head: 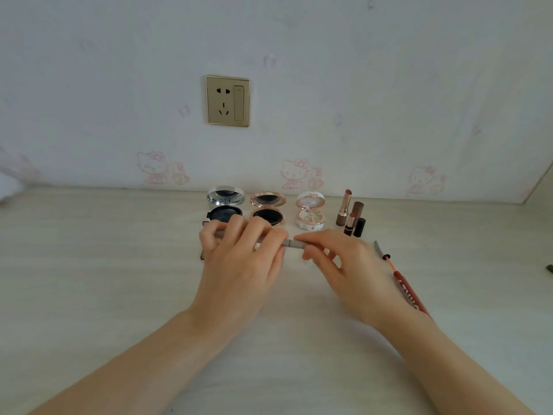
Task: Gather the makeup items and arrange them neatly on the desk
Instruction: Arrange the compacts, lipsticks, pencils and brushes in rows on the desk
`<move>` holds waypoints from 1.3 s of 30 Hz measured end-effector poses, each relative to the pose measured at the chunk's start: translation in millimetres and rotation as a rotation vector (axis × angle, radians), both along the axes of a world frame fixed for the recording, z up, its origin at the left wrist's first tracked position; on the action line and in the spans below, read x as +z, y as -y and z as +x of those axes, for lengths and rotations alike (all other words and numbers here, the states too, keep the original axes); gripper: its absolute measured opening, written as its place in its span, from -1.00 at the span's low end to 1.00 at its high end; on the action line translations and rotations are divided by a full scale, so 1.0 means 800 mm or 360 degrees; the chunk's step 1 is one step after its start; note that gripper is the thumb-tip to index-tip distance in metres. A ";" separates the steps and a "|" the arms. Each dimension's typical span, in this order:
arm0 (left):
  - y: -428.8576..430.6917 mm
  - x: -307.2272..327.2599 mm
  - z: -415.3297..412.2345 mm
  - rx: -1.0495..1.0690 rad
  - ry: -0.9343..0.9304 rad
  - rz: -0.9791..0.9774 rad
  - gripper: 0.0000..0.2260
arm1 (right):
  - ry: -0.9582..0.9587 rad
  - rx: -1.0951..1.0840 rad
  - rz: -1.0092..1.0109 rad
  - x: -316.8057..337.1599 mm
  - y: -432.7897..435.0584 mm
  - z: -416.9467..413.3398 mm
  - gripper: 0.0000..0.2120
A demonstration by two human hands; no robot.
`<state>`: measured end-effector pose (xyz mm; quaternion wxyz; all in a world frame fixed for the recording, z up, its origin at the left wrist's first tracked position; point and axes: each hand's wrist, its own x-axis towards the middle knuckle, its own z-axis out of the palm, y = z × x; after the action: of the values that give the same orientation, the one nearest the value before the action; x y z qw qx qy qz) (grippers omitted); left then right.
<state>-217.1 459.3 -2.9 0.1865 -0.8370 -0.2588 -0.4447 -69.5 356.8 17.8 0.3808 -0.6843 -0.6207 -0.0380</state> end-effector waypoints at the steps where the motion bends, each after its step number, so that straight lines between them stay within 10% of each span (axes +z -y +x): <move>1: -0.001 -0.001 0.001 0.0061 -0.0014 0.0073 -0.88 | 0.0078 0.0018 0.0020 -0.002 -0.001 0.001 -0.82; 16: -0.011 -0.003 -0.001 0.0128 -0.0084 -0.0034 -0.61 | 0.0557 0.0074 0.0415 -0.016 -0.007 0.003 -0.78; 39: -0.013 -0.003 -0.006 -0.0291 0.0068 -0.0564 -0.69 | -0.0378 -0.0340 0.0385 -0.008 -0.003 0.017 -0.82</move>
<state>-222.2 469.8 -5.1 -0.0103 -0.8671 -0.2597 -0.4250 -55.7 359.2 11.5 0.5246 -0.6952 -0.4862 -0.0714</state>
